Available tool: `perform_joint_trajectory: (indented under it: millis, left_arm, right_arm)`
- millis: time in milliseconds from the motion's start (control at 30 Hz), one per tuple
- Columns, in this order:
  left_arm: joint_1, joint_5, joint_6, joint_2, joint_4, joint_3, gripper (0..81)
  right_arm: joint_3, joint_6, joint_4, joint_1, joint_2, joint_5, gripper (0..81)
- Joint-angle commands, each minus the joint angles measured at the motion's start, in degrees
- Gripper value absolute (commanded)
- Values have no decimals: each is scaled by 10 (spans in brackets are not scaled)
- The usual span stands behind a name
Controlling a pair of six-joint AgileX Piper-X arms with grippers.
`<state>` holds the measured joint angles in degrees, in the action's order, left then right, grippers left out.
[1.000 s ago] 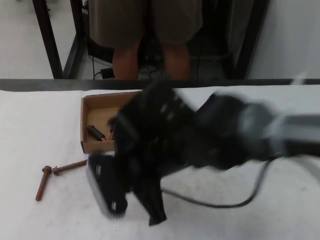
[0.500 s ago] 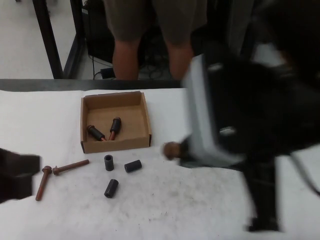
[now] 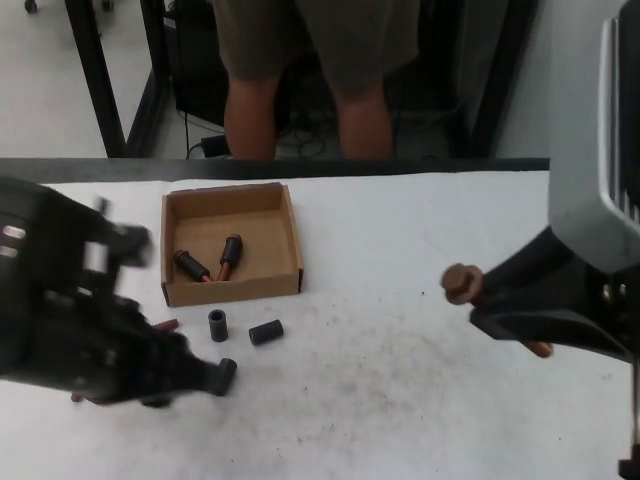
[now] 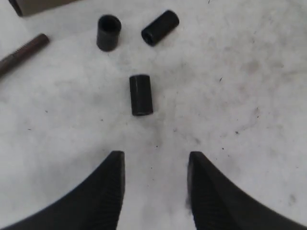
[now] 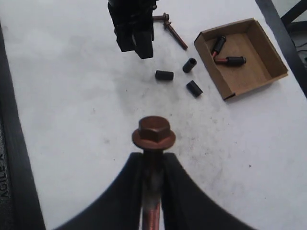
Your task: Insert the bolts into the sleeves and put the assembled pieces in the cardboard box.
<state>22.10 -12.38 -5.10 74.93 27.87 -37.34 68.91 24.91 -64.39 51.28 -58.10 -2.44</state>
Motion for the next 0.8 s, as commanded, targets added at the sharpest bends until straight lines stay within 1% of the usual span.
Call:
perform_joint_trajectory:
  millis: [0,133,367,500,700,767]
  left_arm:
    - [18,34,4,39,-12,-16,405]
    - [26,85,14,73,-14,-32,405]
    - [26,84,26,87,-71,-33,405]
    - [26,80,26,95,-101,-33,405]
    - [26,75,26,129,-97,-44,405]
    - [26,62,26,140,-97,-49,405]
  right_arm:
    - [3,-6,-18,-3,6,4,0]
    - [3,-5,-24,-3,6,4,0]
    - [3,-3,-22,-3,6,3,0]
    - [3,12,-21,-3,6,0,0]
    - [3,12,-7,-3,3,0,0]
    - [3,12,0,-3,3,0,0]
